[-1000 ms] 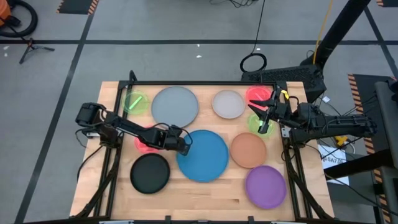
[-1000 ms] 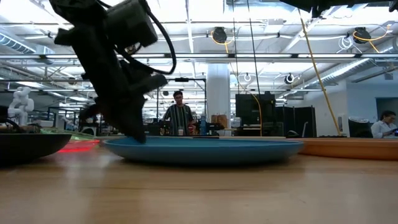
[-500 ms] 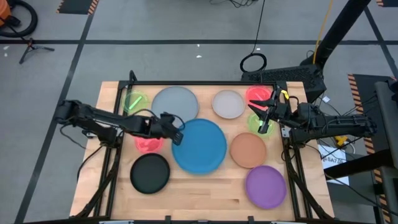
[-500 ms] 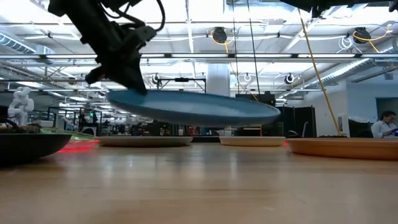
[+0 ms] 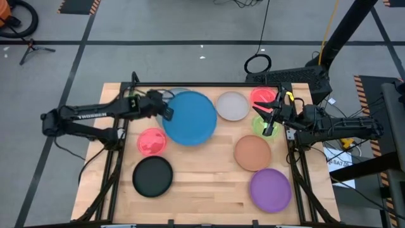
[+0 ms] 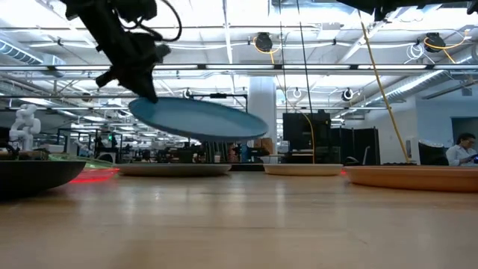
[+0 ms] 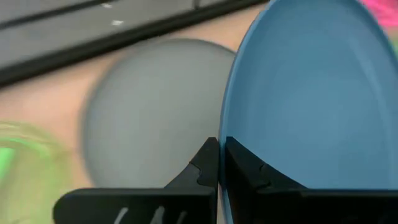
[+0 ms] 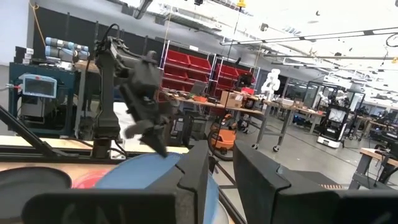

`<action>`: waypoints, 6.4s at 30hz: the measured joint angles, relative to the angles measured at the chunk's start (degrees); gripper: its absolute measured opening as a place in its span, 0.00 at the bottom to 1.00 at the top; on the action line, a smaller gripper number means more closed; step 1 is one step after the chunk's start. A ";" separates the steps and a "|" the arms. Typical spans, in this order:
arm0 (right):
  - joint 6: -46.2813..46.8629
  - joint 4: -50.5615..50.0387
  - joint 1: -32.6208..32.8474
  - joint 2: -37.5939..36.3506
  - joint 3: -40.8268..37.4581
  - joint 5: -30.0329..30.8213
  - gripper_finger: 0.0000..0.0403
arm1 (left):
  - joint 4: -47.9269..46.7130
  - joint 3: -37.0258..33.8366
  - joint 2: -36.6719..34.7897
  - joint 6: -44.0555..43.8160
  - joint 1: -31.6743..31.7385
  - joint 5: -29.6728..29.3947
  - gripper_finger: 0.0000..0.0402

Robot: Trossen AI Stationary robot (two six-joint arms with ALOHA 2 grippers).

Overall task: Stack plastic plates
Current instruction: Stack the blue plate on the white plate, then stack the violet plate on the blue plate

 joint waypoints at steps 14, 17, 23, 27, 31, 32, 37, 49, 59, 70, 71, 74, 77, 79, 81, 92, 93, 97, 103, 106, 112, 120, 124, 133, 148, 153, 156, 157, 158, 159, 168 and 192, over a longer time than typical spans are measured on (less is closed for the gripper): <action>-0.56 0.01 -0.02 -0.02 0.00 0.00 0.17 | -3.17 0.04 0.50 9.30 17.02 0.64 0.08; -0.61 0.01 -0.02 -0.01 0.00 -0.01 0.17 | -3.41 0.04 0.50 9.29 17.54 0.73 0.10; -0.61 -0.02 -0.02 -0.01 0.00 -0.01 0.17 | -3.43 0.07 0.50 9.14 17.60 0.91 0.11; -0.61 -0.02 -0.02 -0.02 0.00 0.00 0.17 | -3.77 0.08 0.50 9.12 17.60 1.44 0.12; -0.61 -0.02 -0.02 -0.01 0.00 0.00 0.17 | -3.83 0.09 0.50 9.24 17.60 1.62 0.15; -0.61 -0.02 -0.02 -0.01 0.00 0.00 0.17 | -3.90 0.09 0.50 9.33 17.60 1.64 0.16; -0.61 -0.04 -0.02 -0.02 0.00 0.00 0.17 | -4.06 0.09 0.50 9.05 17.60 1.82 0.27; -0.44 -0.88 -0.02 0.14 0.00 -0.02 0.17 | -2.49 0.09 0.50 13.59 12.83 1.82 0.36; 1.61 1.57 -0.02 4.34 0.00 -0.25 0.17 | 8.61 0.09 0.50 22.76 2.61 1.75 0.36; 8.66 14.77 -0.02 17.90 1.02 -4.61 0.17 | 12.49 0.09 0.51 34.12 -7.65 1.62 0.36; 8.80 14.81 -0.02 19.26 1.75 -4.61 0.17 | 12.97 0.09 0.51 35.13 -8.15 1.62 0.36; 9.62 14.83 -0.02 24.01 4.37 -4.61 0.17 | 14.91 0.09 0.51 36.91 -9.00 1.52 0.36; 11.00 14.81 -0.02 29.19 7.24 -4.56 0.17 | 16.44 0.09 0.52 38.86 -9.53 1.49 0.36; 12.15 14.41 -0.02 32.60 9.08 -4.50 0.17 | 16.67 0.09 0.52 41.06 -9.57 1.52 0.36; 13.89 12.07 -0.08 35.52 10.86 -4.38 0.17 | 16.81 0.09 0.52 43.16 -9.57 1.27 0.36; 33.78 -18.39 -5.25 45.73 18.27 -4.38 0.17 | 14.38 0.09 -0.48 46.14 -9.35 -6.45 0.36; 35.38 -21.60 -5.69 46.07 18.43 -4.44 0.17 | 13.40 0.10 -0.68 46.15 -9.35 -7.01 0.36; 40.55 -30.55 -6.82 46.56 18.49 -4.55 0.17 | 9.59 0.09 -1.62 45.98 -9.27 -10.41 0.36; 41.99 -32.35 -7.43 46.53 18.51 -4.55 0.17 | 5.48 0.09 -2.00 44.42 -7.44 -20.20 0.36; 41.95 -32.36 -7.43 46.53 18.51 -4.55 0.17 | 4.25 0.09 -1.97 43.12 -6.69 -21.92 0.36; 42.97 -30.94 -7.63 46.53 18.51 -1.42 0.17 | 3.16 0.09 -1.97 42.68 -6.07 -23.52 0.36; 45.16 -28.11 -11.88 47.45 21.26 -3.33 0.17 | 2.62 0.09 -1.97 44.72 -6.07 -44.16 0.36; 42.21 -29.70 -12.41 50.41 26.55 -4.60 0.17 | 0.41 0.09 -2.36 44.36 -6.01 -55.49 0.36; 41.89 -45.81 -12.02 60.23 39.53 -7.18 0.17 | -8.58 0.09 -7.91 38.51 -4.74 -48.19 0.36; 69.64 -71.62 -3.98 65.00 42.71 -28.60 0.17 | -6.92 0.09 -13.16 37.80 -5.02 -34.36 0.36; 77.75 -72.60 0.38 65.05 42.71 -27.30 0.17 | -6.75 0.09 -13.16 37.80 -5.00 -34.37 0.36; 79.93 -71.90 2.45 65.66 42.71 -25.65 0.17 | -6.59 0.09 -13.16 37.97 -5.00 -34.37 0.36; 80.22 -71.93 3.00 65.77 42.71 -25.51 0.17 | -6.36 0.09 -13.16 38.19 -5.00 -34.37 0.36; 80.19 -71.96 3.55 65.77 42.71 -25.49 0.17 | -6.12 0.09 -13.16 38.23 -5.00 -34.37 0.36; 79.70 -71.97 4.18 65.69 42.71 -25.49 0.17 | -5.88 0.09 -13.16 38.23 -5.00 -34.37 0.36; 81.05 -72.43 10.79 65.64 42.71 -40.93 0.17 | -5.77 0.09 -13.16 38.17 -5.00 -34.37 0.36; 118.64 -67.40 28.14 73.47 42.64 -40.73 0.42 | -5.81 0.09 -13.14 37.31 -5.00 -34.37 0.36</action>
